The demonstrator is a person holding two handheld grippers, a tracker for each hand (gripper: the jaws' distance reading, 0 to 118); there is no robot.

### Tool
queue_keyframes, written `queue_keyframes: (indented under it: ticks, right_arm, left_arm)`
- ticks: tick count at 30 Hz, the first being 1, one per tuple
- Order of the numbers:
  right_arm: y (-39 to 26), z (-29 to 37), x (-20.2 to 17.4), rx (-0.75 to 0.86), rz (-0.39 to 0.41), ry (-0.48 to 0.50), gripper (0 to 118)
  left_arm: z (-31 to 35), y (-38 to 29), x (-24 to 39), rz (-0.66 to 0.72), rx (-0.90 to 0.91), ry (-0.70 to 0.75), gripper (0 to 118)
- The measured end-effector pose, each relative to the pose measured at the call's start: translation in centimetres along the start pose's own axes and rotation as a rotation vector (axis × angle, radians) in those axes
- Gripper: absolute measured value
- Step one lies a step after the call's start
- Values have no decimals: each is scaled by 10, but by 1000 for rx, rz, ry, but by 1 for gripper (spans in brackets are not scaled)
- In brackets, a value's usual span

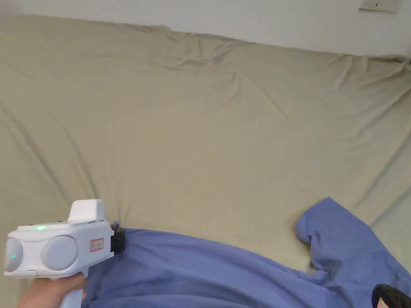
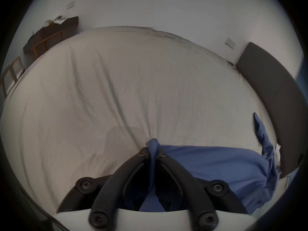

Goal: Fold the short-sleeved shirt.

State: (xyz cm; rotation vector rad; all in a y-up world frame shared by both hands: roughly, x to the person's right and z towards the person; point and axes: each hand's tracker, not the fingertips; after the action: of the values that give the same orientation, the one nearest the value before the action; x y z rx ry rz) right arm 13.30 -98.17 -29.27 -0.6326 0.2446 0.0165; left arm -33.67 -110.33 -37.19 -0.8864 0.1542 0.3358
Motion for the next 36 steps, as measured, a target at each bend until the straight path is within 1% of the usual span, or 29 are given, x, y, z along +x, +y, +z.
queue_keyframes:
  ticks: [1, 3, 4, 5, 7, 10, 11, 14, 15, 17, 18, 19, 20, 21, 22, 23, 24, 25, 26, 28, 30, 32, 33, 35, 36]
  right_arm:
    - [1, -6, 10, -8, 3, -38, 40]
    - [3, -20, 33, -51, -14, -82, 89]
    - [3, -30, 48, -67, -38, -100, 102]
    - [3, -41, 61, -91, -58, -114, 104]
    - [1, -65, 91, -133, -104, -140, 103]
    - [-3, -108, 127, -217, -150, -154, 103]
    - [-7, -122, 138, -256, -158, -173, 102]
    - [-12, -153, 158, -328, -179, -186, 87]
    - [-13, -161, 160, -354, -188, -194, 86]
    - [-16, -178, 167, -407, -199, -175, 84]
    - [-17, -185, 167, -439, -209, -182, 78]
    - [-15, -186, 163, -450, -179, -221, 77]
    - [-10, -182, 157, -434, -122, -215, 70]
    - [-5, -179, 153, -435, -70, -194, 43]
    - [0, -176, 149, -425, -15, -197, 3]
    - [4, -173, 145, -416, 3, -215, 5]
    - [10, -168, 145, -427, -44, -160, 5]
    - [17, -163, 145, -439, -72, -116, 5]
    - [25, -154, 143, -398, -64, -100, 5]
    - [43, -132, 138, -301, -27, -114, 5]
    - [67, -104, 136, -222, -34, -107, 5]
    - [92, -70, 129, -129, -44, -72, 5]
    - [104, -55, 127, -87, -38, -64, 5]
    - [130, -21, 117, 2, -8, -80, 5]
    - [145, -3, 112, 46, 20, -77, 5]
  left_arm:
    - [-1, -1, -1, 3, 6, 3, 5]
    - [-3, -1, 0, -7, 7, 7, 5]
    - [-4, -1, 3, -27, 10, 18, 5]
    - [-4, -1, 6, -54, 10, 30, 5]
    - [-3, -3, 16, -111, 15, 55, 5]
    - [-3, -3, 23, -124, 18, 76, 5]
    - [-4, -2, 24, -124, 15, 79, 5]
    - [-3, -3, 23, -107, 17, 83, 5]
    - [-3, -3, 23, -107, 17, 82, 5]
    - [-2, -2, 24, -107, 17, 79, 5]
    - [-3, -2, 23, -106, 16, 78, 5]
    - [-3, -2, 23, -106, 15, 78, 5]
    - [-2, -1, 25, -107, 14, 79, 5]
    - [0, -1, 27, -104, 15, 83, 5]
    - [3, 0, 30, -101, 17, 92, 5]
    - [6, 3, 33, -101, 9, 101, 5]
    - [10, 7, 35, -94, -7, 102, 4]
    - [17, 10, 36, -70, -8, 93, 4]
    - [25, 12, 34, -22, 12, 60, 4]
    - [52, 23, 31, 7, 68, -24, 4]
    - [83, 37, 29, 30, 132, -97, 4]
    - [116, 56, 33, 19, 193, -123, 4]
    - [132, 65, 37, -14, 234, -119, 4]
    - [163, 84, 42, -82, 312, -89, 4]
    - [181, 95, 45, -110, 343, -82, 4]
